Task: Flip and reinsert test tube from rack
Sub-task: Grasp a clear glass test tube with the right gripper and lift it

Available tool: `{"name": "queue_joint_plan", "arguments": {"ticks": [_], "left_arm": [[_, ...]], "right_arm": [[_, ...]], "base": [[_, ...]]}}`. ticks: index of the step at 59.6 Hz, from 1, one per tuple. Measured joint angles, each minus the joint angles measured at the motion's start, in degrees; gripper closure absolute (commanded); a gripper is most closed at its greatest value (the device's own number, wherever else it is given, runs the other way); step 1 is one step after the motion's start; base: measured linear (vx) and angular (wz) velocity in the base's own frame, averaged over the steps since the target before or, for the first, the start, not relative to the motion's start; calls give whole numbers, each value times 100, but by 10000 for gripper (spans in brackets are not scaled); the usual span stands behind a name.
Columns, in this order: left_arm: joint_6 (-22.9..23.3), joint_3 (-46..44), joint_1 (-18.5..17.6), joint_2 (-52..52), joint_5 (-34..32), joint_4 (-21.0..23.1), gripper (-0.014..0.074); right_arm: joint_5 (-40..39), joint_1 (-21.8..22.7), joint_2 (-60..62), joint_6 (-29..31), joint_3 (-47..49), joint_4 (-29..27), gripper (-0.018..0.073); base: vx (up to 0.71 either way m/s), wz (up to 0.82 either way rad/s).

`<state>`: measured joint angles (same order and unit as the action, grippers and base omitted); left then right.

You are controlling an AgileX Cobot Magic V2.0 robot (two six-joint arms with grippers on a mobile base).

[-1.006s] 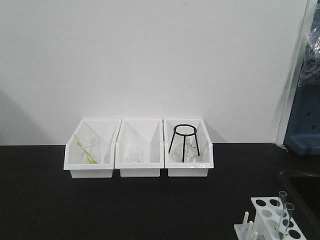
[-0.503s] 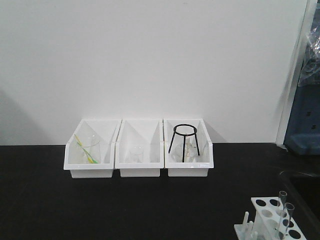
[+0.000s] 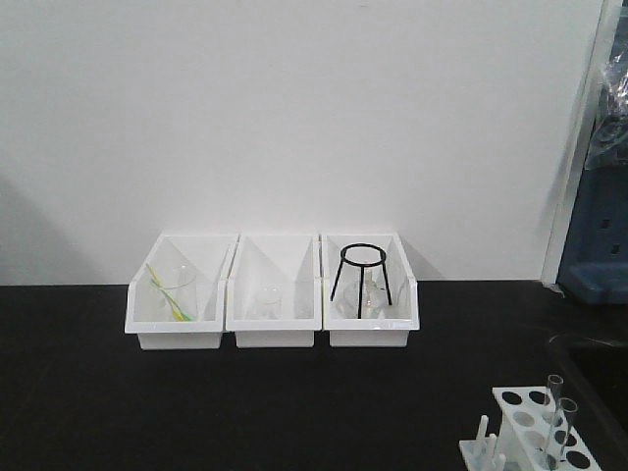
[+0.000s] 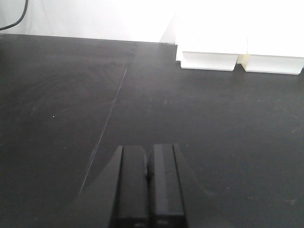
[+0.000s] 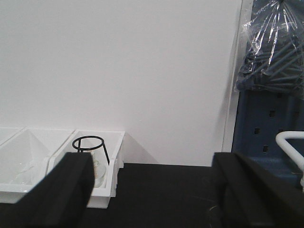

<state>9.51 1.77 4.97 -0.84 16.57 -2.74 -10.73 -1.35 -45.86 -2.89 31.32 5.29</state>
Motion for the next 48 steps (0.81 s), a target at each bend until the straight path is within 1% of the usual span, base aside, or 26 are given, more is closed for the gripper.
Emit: {"name": "queue_joint_plan", "arguments": {"ticks": [3,9,14,20,23,27,31,37,48], "left_arm": [[0,0,0,0,0,0,603],[0,0,0,0,0,0,603],[0,0,0,0,0,0,603],[0,0,0,0,0,0,603],[0,0,0,0,0,0,603],[0,0,0,0,0,0,603],[0,0,0,0,0,0,603],[0,0,0,0,0,0,603],[0,0,0,0,0,0,603]], "right_arm": [[-5,0,0,-29,0,0,-134],[-47,0,-24,-181,-15,-5,-126],[-379,0,-106,-302,-246,-5,-106],[-1235,0,-227,-435,-948,57,-63],[-1698,0,-332,-457,-1463,129,-38],[-2367,0,-551,-457,-2064,233,-5],[-2949,0,-884,-457,-2455,287,25],[-3711,0,-1508,-391,-2724,315,50],[-5139,0,-2812,-71,-2748,314,55]], "base": [[0,0],[0,0],[0,0],[0,0],[0,0],[0,0],[0,0],[0,0],[0,0]]}}
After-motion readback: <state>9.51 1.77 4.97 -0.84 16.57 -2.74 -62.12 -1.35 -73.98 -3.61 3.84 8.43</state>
